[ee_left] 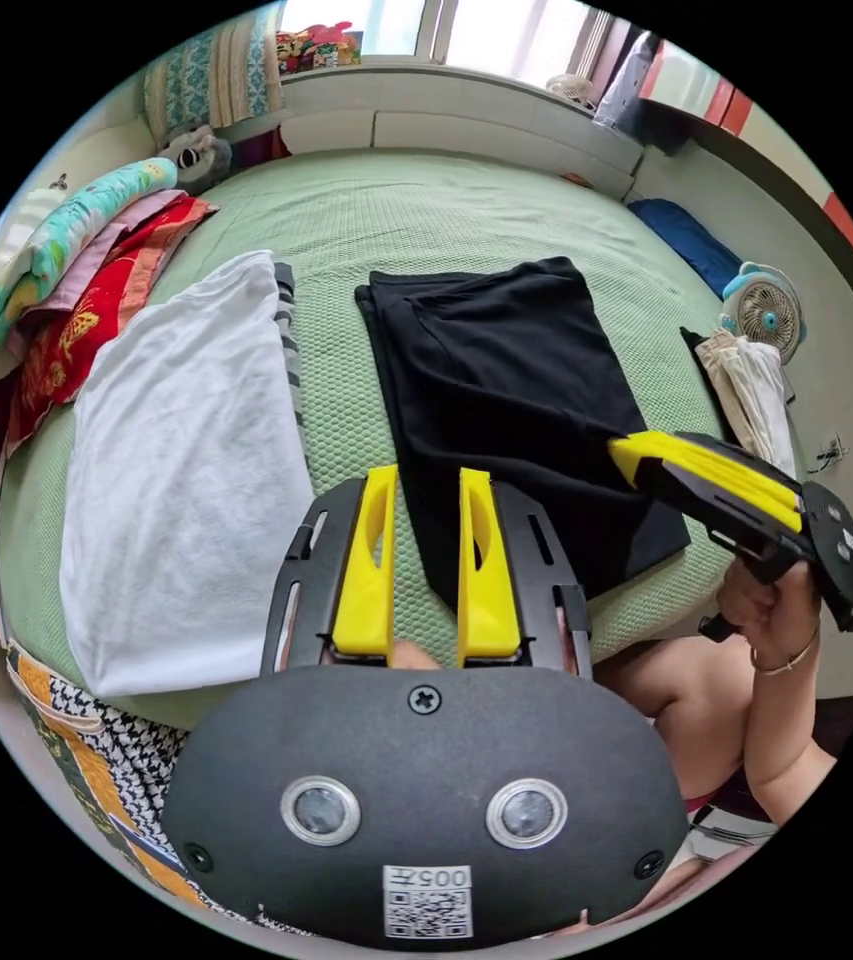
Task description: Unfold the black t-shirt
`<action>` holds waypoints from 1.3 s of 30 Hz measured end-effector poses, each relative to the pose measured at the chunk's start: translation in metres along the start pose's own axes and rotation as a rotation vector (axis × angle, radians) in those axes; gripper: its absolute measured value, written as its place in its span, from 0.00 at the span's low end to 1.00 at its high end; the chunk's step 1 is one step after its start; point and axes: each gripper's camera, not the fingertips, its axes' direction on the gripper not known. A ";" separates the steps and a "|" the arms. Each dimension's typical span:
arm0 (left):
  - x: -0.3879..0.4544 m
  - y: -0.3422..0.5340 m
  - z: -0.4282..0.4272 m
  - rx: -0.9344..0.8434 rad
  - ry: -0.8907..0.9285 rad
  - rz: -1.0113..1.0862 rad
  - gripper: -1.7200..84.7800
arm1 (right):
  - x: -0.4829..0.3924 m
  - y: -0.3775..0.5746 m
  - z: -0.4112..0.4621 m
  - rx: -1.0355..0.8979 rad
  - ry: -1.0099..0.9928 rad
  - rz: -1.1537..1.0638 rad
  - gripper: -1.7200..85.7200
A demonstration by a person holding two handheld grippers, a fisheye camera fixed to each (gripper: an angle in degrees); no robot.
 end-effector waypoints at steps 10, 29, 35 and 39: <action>0.020 0.007 0.033 -0.056 0.085 0.058 0.14 | 0.027 0.011 -0.029 0.033 -0.248 -0.005 0.02; 0.024 0.040 0.037 -0.009 0.170 0.140 0.16 | 0.047 -0.011 0.004 -0.026 -0.240 0.098 0.18; 0.022 0.047 0.034 -0.001 0.190 0.137 0.17 | 0.037 -0.022 0.008 0.068 -0.096 0.110 0.16; 0.021 0.055 0.033 0.011 0.195 0.137 0.17 | 0.017 -0.041 0.012 0.080 -0.024 -0.050 0.16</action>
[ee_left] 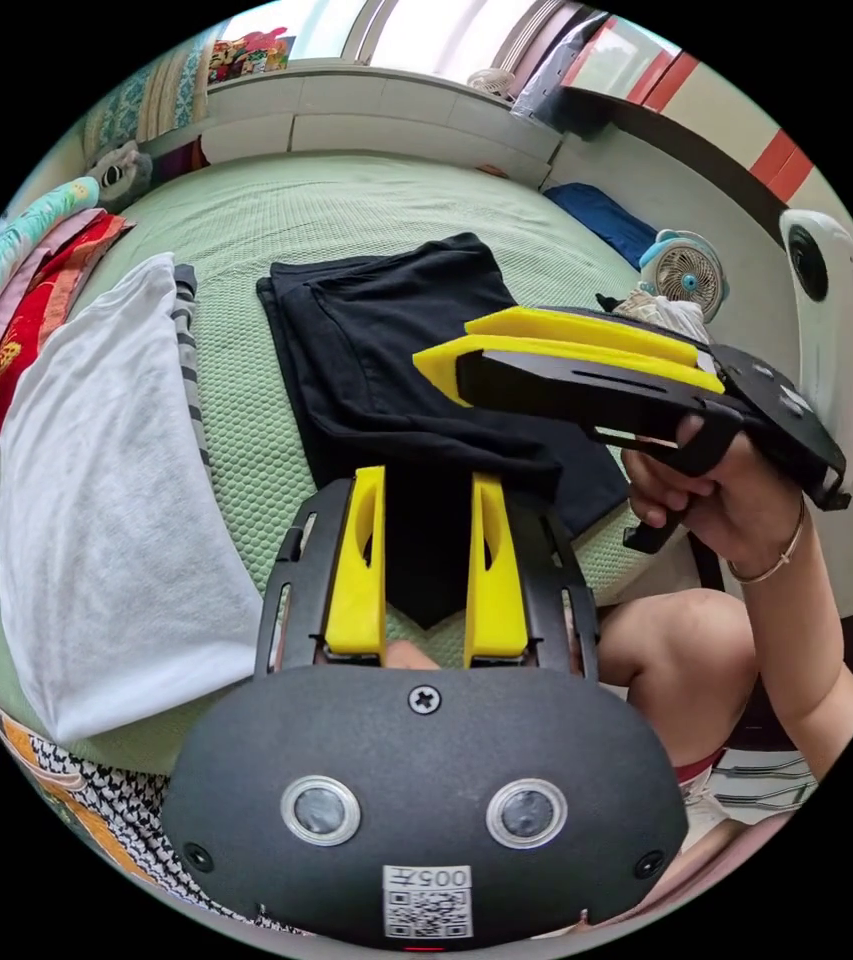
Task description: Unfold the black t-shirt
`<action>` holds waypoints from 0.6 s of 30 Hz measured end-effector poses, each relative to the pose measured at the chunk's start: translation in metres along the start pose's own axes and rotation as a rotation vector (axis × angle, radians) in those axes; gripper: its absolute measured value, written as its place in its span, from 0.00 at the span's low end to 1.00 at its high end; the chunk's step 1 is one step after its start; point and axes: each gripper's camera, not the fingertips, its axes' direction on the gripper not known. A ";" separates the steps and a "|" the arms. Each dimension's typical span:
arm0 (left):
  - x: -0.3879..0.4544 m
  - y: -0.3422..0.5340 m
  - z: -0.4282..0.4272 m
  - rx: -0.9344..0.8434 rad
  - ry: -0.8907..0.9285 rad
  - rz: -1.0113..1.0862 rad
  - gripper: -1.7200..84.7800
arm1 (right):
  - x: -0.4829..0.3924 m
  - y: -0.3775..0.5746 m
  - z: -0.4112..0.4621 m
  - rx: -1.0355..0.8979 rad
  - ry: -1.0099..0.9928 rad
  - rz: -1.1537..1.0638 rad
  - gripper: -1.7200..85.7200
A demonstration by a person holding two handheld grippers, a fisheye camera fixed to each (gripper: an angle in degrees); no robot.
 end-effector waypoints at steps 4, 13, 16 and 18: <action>0.005 0.006 -0.003 0.026 -0.022 0.020 0.17 | -0.011 -0.035 0.023 -0.115 -0.028 -0.039 0.16; 0.024 0.012 -0.003 0.067 -0.016 0.063 0.17 | -0.019 -0.103 0.078 -0.356 -0.051 -0.057 0.19; 0.032 0.012 -0.002 0.068 0.010 0.085 0.17 | -0.025 -0.117 0.095 -0.407 -0.059 -0.059 0.20; 0.037 0.011 -0.001 0.066 0.009 0.087 0.17 | -0.032 -0.123 0.107 -0.440 -0.050 -0.076 0.21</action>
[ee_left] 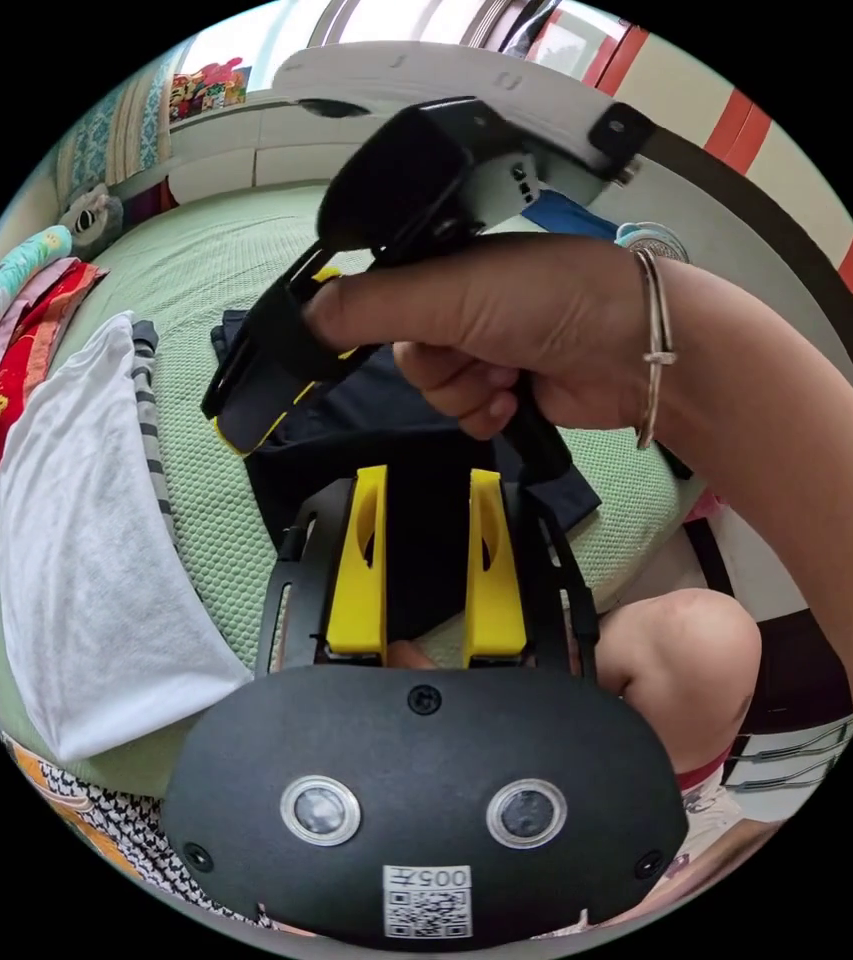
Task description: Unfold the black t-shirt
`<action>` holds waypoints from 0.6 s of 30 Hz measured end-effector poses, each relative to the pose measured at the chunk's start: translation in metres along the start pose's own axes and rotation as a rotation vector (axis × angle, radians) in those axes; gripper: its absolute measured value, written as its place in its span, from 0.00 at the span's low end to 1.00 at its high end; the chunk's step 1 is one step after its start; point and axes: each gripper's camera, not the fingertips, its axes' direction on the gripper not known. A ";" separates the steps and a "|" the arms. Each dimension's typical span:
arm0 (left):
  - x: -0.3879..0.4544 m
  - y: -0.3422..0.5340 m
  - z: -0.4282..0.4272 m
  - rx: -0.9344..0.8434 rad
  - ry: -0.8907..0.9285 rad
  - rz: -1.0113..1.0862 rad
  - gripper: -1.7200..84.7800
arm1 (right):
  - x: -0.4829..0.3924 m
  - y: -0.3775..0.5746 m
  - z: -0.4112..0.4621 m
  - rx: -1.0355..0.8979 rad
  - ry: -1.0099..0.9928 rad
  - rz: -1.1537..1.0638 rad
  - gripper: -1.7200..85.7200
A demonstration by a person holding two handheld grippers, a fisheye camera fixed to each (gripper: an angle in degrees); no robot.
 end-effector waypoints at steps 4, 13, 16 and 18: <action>0.003 0.000 0.002 -0.004 -0.010 0.012 0.17 | -0.016 -0.023 0.020 -0.099 0.048 -0.070 0.21; -0.001 0.005 0.006 -0.024 -0.010 0.016 0.18 | -0.039 -0.045 0.047 -0.221 0.173 -0.166 0.16; -0.001 0.005 0.009 -0.025 -0.022 0.022 0.18 | -0.045 -0.043 0.049 -0.208 0.265 -0.192 0.09; 0.001 0.004 0.013 -0.044 -0.022 0.033 0.18 | -0.044 -0.039 0.044 -0.183 0.271 -0.196 0.04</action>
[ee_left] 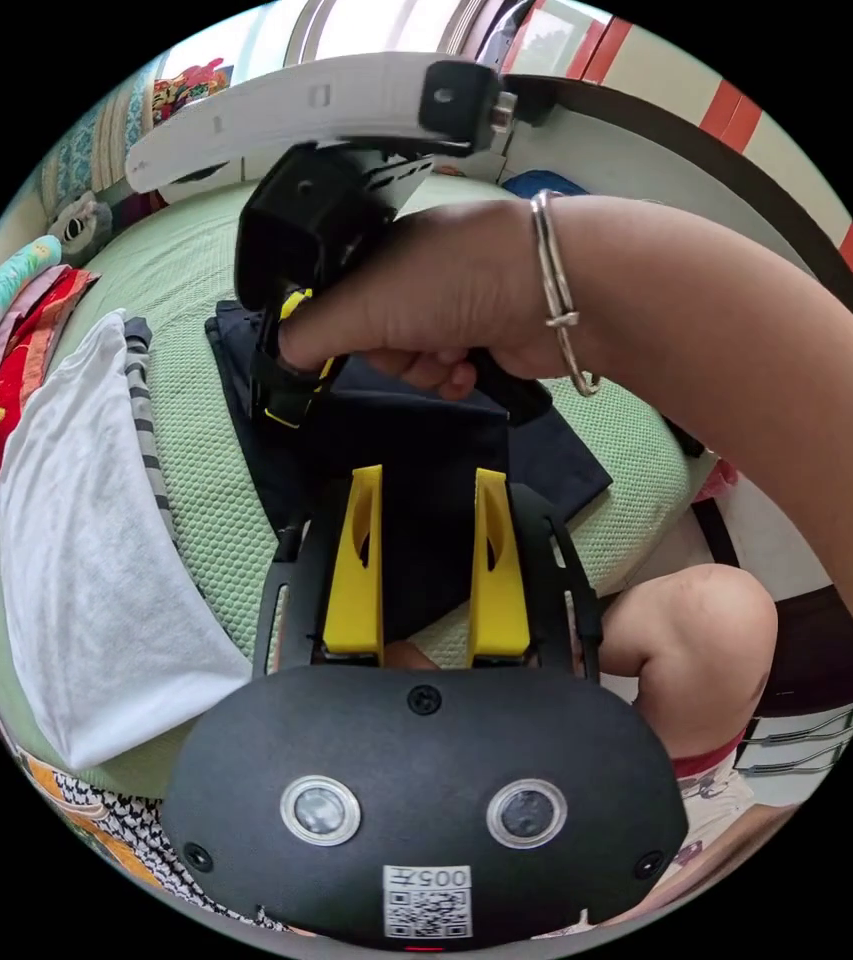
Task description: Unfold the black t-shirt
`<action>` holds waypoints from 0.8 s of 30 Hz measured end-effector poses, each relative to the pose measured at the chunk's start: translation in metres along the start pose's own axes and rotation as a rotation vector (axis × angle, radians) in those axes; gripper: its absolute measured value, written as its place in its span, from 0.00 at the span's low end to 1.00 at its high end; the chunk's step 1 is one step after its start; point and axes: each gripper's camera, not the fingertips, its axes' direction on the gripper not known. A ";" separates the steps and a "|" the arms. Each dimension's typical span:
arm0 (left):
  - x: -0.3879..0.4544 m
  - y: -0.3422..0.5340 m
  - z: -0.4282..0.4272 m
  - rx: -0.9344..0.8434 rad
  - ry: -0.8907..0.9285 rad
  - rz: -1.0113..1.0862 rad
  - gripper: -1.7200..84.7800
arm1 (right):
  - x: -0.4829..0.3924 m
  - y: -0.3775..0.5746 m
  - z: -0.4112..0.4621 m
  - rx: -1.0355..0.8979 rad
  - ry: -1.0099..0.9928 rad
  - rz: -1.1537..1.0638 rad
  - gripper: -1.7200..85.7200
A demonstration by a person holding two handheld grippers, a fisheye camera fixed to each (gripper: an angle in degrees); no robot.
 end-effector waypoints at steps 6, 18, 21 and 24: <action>-0.005 -0.005 -0.003 0.017 -0.023 -0.011 0.18 | 0.022 0.033 -0.023 0.104 -0.045 0.083 0.00; -0.044 -0.025 -0.002 0.041 -0.077 -0.176 0.18 | 0.183 0.216 -0.087 0.310 -0.062 0.587 0.00; -0.049 -0.032 0.004 0.035 -0.096 -0.215 0.19 | 0.228 0.282 -0.088 0.302 -0.007 0.758 0.00; -0.053 -0.040 0.016 -0.005 -0.130 -0.238 0.20 | 0.256 0.343 -0.083 0.304 0.062 0.939 0.01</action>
